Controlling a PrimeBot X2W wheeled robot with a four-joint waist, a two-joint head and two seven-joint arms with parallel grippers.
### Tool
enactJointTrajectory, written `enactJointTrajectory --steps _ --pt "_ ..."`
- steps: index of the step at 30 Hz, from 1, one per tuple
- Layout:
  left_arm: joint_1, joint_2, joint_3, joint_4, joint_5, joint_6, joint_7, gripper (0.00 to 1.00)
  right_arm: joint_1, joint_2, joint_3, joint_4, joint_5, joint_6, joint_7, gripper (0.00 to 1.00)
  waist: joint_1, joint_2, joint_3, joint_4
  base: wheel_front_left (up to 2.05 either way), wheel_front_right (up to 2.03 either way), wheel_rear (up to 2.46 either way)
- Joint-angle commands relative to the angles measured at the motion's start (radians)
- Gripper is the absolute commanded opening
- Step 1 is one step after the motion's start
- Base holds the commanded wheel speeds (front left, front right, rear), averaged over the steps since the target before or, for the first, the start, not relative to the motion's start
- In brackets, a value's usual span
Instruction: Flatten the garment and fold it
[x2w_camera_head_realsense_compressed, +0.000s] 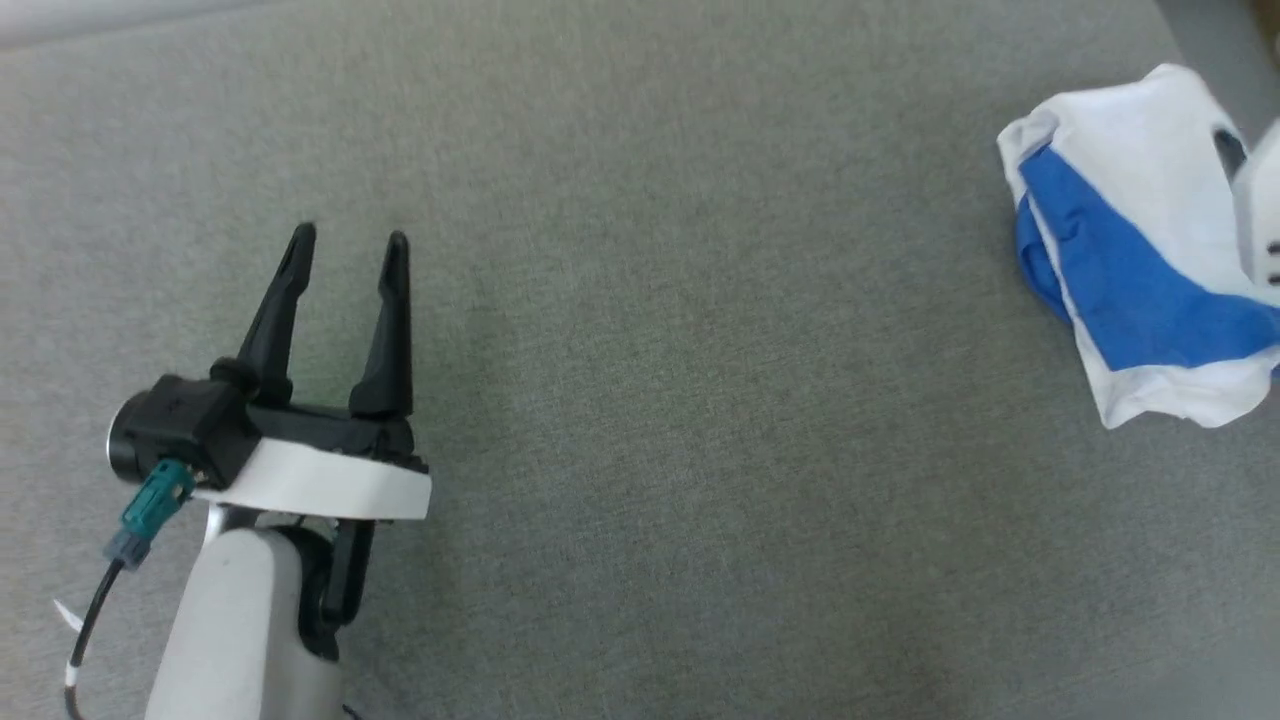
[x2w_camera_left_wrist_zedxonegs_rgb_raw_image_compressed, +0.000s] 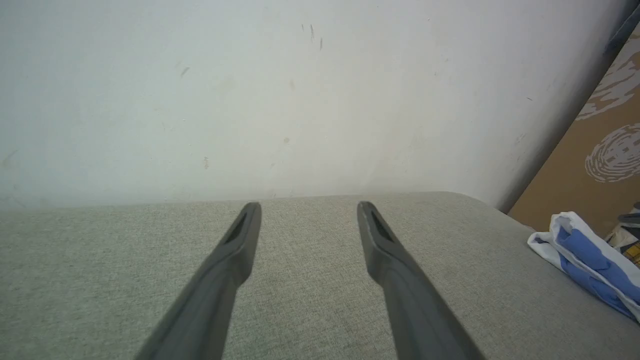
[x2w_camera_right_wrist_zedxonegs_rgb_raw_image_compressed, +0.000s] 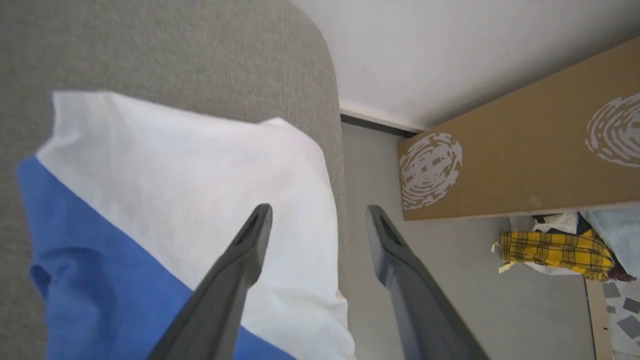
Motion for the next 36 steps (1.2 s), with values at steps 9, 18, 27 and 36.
enactJointTrajectory --steps 9,18,27,36 --pt "0.079 -0.033 0.068 0.029 -0.052 0.044 -0.031 1.0 0.001 0.068 -0.051 -0.231 0.018 -0.002 -0.155 1.0 0.0001 0.0 -0.229 0.045 0.0 0.0 0.0" --pt "0.134 -0.058 0.095 0.038 -0.054 0.1 -0.035 1.0 0.209 0.321 -0.324 -0.455 -0.046 -0.002 -0.312 1.0 0.0001 0.0 -0.355 0.15 0.0 0.0 0.0" --pt "0.148 -0.057 0.078 0.068 -0.008 0.155 -0.029 1.0 0.497 0.49 -0.494 -0.637 -0.078 -0.002 -0.499 1.0 0.0001 0.0 -0.421 0.245 0.0 0.0 0.0" --pt "0.157 -0.062 0.069 0.124 0.002 0.181 -0.031 1.0 0.68 0.492 -0.47 -0.645 -0.016 -0.002 -0.581 1.0 0.0001 0.0 -0.453 0.276 0.0 0.0 0.0"
